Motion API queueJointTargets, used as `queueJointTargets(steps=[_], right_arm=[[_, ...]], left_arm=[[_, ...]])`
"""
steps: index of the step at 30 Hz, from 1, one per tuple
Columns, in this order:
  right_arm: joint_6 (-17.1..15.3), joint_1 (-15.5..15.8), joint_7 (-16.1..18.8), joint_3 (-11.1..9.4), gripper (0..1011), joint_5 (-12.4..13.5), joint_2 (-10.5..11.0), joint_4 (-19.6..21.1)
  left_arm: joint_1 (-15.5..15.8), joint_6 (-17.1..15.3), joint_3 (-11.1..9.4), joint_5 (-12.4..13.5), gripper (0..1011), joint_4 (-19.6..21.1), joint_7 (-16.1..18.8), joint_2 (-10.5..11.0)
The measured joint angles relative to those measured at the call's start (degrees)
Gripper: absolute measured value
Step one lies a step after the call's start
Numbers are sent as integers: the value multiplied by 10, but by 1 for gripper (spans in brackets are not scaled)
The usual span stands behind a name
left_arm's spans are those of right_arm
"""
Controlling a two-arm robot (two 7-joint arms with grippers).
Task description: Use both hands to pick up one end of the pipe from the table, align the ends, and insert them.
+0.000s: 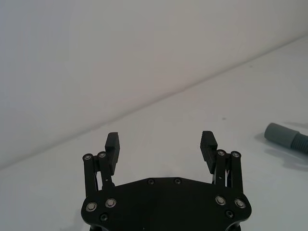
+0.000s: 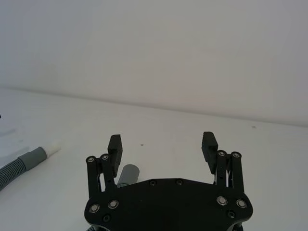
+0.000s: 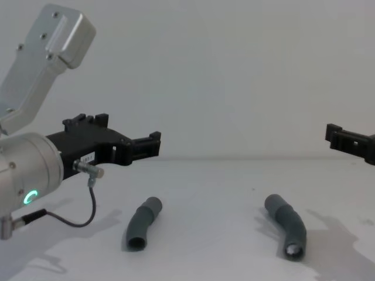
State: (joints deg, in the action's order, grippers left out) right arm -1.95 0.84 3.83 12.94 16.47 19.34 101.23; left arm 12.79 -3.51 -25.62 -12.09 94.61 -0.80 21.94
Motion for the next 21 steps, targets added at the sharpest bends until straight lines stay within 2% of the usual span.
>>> queueJointTargets(steps=[13, 21], right_arm=[[0, 0, 0, 0, 1002, 0, 0, 0], [0, 0, 0, 0, 1002, 0, 0, 0]], left_arm=[[-21, -99, 12, -28, 1001, 43, -2, 3], [-28, -185, 17, -44, 1001, 70, -3, 7]])
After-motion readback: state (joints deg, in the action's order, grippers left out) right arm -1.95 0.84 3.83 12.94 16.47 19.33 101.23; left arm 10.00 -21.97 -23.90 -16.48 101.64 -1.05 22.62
